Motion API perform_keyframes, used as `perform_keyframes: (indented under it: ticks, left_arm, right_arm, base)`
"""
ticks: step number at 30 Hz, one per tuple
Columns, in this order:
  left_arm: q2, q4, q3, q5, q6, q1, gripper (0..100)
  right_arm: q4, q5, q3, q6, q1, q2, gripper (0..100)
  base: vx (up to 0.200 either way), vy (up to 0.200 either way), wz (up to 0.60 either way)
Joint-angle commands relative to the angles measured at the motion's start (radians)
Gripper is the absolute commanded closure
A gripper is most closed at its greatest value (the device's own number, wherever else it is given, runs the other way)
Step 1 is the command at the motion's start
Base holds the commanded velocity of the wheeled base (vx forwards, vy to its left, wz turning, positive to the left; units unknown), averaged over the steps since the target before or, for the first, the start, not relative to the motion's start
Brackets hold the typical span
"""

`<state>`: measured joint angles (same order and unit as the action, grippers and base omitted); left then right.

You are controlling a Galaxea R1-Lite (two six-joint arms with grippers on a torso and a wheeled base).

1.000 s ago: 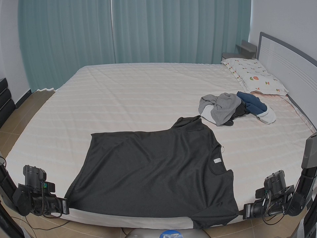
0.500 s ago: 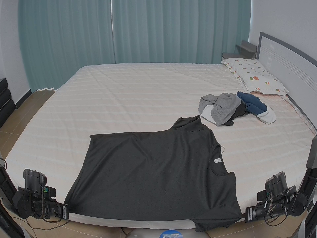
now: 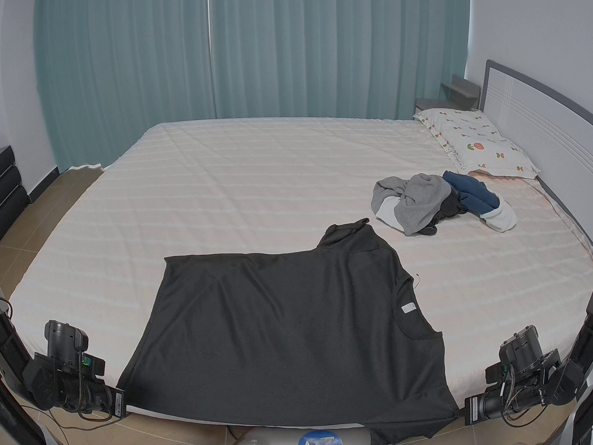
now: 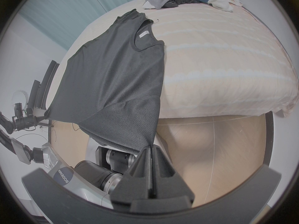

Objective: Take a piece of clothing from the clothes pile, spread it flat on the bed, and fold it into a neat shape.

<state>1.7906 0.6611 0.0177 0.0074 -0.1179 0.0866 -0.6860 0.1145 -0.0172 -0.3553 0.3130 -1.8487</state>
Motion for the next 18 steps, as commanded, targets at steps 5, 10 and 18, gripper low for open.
perform_keyframes:
  ticks: [5,10,18]
  left_arm:
    - [-0.019,-0.084,-0.015,0.042,-0.043,-0.004,100]
    - [-0.057,-0.141,-0.015,0.055,-0.052,-0.005,100]
    - [-0.057,-0.103,0.027,0.031,-0.023,-0.008,100]
  right_arm:
    - [0.029,-0.004,0.017,0.003,0.0,0.034,100]
    - [0.037,-0.016,0.017,0.012,-0.008,0.029,100]
    - [-0.033,-0.012,0.002,-0.004,-0.011,0.074,100]
  base:
    - [0.0,0.0,0.0]
    - [0.0,0.0,0.0]
    - [0.0,0.0,0.0]
